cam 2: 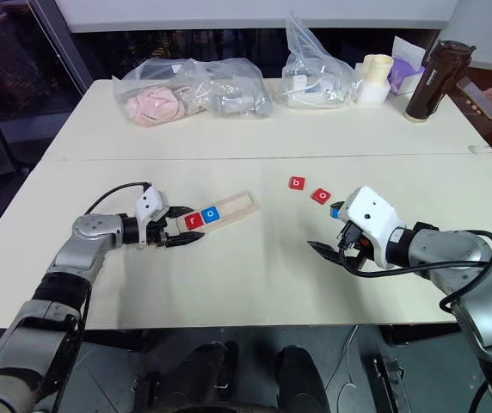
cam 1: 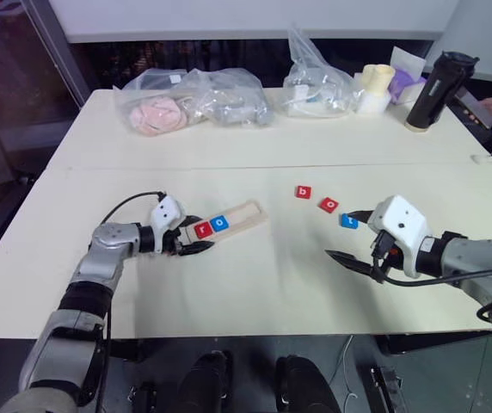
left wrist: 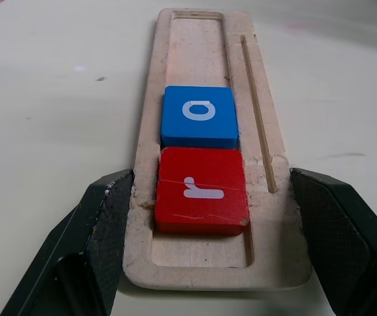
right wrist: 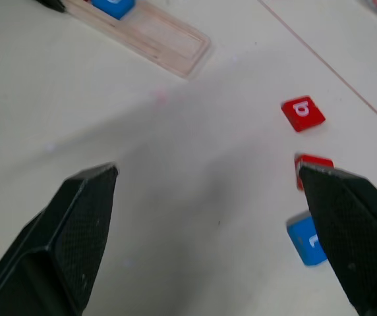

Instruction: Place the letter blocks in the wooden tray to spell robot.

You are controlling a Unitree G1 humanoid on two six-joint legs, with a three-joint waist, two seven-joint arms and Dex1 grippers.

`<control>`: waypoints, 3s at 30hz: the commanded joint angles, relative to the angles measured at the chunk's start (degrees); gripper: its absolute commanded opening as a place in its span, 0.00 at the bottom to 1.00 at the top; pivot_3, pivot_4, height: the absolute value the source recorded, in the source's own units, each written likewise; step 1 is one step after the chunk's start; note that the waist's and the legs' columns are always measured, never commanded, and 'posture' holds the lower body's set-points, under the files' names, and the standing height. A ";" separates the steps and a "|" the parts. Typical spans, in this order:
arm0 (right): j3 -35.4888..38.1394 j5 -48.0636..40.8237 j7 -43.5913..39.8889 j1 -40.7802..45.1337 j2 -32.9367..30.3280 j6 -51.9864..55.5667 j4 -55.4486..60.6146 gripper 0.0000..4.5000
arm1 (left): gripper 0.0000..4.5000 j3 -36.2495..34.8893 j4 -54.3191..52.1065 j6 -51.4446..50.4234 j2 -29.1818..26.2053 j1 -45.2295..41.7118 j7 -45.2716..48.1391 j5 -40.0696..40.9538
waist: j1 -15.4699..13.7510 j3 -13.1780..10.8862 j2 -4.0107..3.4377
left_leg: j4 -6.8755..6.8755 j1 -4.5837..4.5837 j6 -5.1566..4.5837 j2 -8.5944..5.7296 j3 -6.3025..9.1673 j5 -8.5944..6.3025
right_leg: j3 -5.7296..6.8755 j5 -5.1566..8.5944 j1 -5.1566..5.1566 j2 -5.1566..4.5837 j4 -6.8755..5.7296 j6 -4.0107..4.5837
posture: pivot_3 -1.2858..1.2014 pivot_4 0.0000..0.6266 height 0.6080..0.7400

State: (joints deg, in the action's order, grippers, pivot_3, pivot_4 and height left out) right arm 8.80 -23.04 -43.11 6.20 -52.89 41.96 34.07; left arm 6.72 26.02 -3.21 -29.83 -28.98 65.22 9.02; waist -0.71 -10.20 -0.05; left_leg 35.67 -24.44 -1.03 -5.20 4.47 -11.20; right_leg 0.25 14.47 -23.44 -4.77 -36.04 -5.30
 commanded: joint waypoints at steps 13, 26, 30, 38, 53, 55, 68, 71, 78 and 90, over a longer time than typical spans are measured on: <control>-0.16 0.20 0.46 0.82 0.21 -1.00 1.76 1.00 | 0.70 10.10 -21.63 -9.31 1.22 6.34 5.29 0.95 | -0.09 -0.02 0.03 | 0.04 -0.05 0.00 -0.02 0.00 0.00 | 0.00 0.05 0.01 -0.03 0.03 0.09 | 0.52 0.24 0.98; 0.39 -0.38 1.58 -0.59 0.37 0.24 3.54 1.00 | 0.70 13.81 -22.49 -7.71 2.69 6.39 3.88 -1.34 | -0.16 -0.02 0.03 | 0.04 -0.05 0.00 -0.01 0.00 0.00 | 0.01 0.06 0.01 -0.03 0.03 0.10 | 0.52 0.24 0.98; 0.07 -0.36 1.71 -0.38 0.52 0.23 3.45 1.00 | 0.70 13.67 -21.60 -6.88 2.36 6.64 3.71 -1.62 | -0.16 -0.02 0.03 | 0.04 -0.05 0.00 -0.02 0.00 0.00 | 0.01 0.06 0.02 -0.03 0.04 0.10 | 0.52 0.24 0.98; -0.62 -0.13 1.71 0.47 0.84 -0.10 2.67 1.00 | 1.00 13.21 -21.34 -5.59 1.98 7.54 3.29 -1.57 | -0.14 -0.02 0.03 | 0.04 -0.05 0.00 -0.01 0.00 0.00 | 0.01 0.06 0.01 -0.03 0.04 0.09 | 0.52 0.24 0.98; -1.85 0.36 1.20 1.92 1.25 -0.82 1.42 1.00 | 1.00 9.18 -24.16 -3.20 -4.41 11.37 2.55 -0.28 | 0.10 -0.03 0.03 | -0.03 -0.04 0.07 0.02 0.00 -0.04 | 0.00 0.08 -0.03 -0.01 0.04 0.12 | 0.52 0.24 0.98; -2.71 0.54 1.00 2.92 1.42 -1.25 0.75 1.00 | 1.00 7.62 -24.34 -2.67 -6.39 12.30 2.23 -0.04 | 0.20 -0.03 0.03 | -0.03 -0.04 0.10 0.02 0.00 -0.07 | 0.00 0.08 -0.03 -0.02 0.04 0.12 | 0.52 0.24 0.98; -10.82 7.71 19.08 24.40 19.04 8.95 -16.13 1.00 | 1.00 -4.49 -37.12 -15.86 -17.25 16.21 7.03 15.22 | 0.50 -0.14 0.03 | -0.09 -0.16 0.12 0.03 -0.03 -0.07 | -0.01 0.06 -0.27 -0.02 0.01 0.16 | 0.52 0.24 0.98; -12.97 9.87 23.31 29.92 25.16 11.66 -21.83 1.00 | 1.00 -7.46 -40.76 -20.52 -18.85 15.89 6.43 19.49 | 0.39 -0.12 0.01 | -0.14 -0.20 0.06 0.03 -0.04 0.00 | -0.02 0.06 -0.40 0.00 -0.06 0.16 | 0.52 0.24 0.98; -12.36 15.13 33.50 35.97 35.76 10.70 -35.87 1.00 | 1.00 -10.05 -44.57 -25.60 -18.85 15.44 3.32 23.09 | 0.33 -0.11 0.03 | -0.49 -0.19 0.19 -0.02 -0.09 0.14 | -0.04 -0.13 -0.66 0.02 -0.13 0.04 | 0.52 0.24 0.98; -7.73 17.24 42.34 39.48 44.71 8.93 -49.38 1.00 | 1.00 -9.79 -46.99 -27.41 -17.80 15.73 -0.95 24.90 | 1.89 -0.11 0.02 | -0.59 -0.13 0.40 0.04 -0.09 0.29 | -0.07 -0.22 -0.69 0.16 -0.33 0.16 | 0.52 0.24 0.98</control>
State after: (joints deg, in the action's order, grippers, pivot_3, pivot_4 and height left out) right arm -0.59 -5.34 -1.75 43.43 -9.42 52.07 -14.45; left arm -1.61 -19.46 -30.93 -47.79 -13.10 64.67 33.24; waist 1.18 -10.31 -0.03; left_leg 35.06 -24.55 -0.62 -5.16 4.38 -10.90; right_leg 0.17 14.24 -24.13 -4.59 -36.39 -5.13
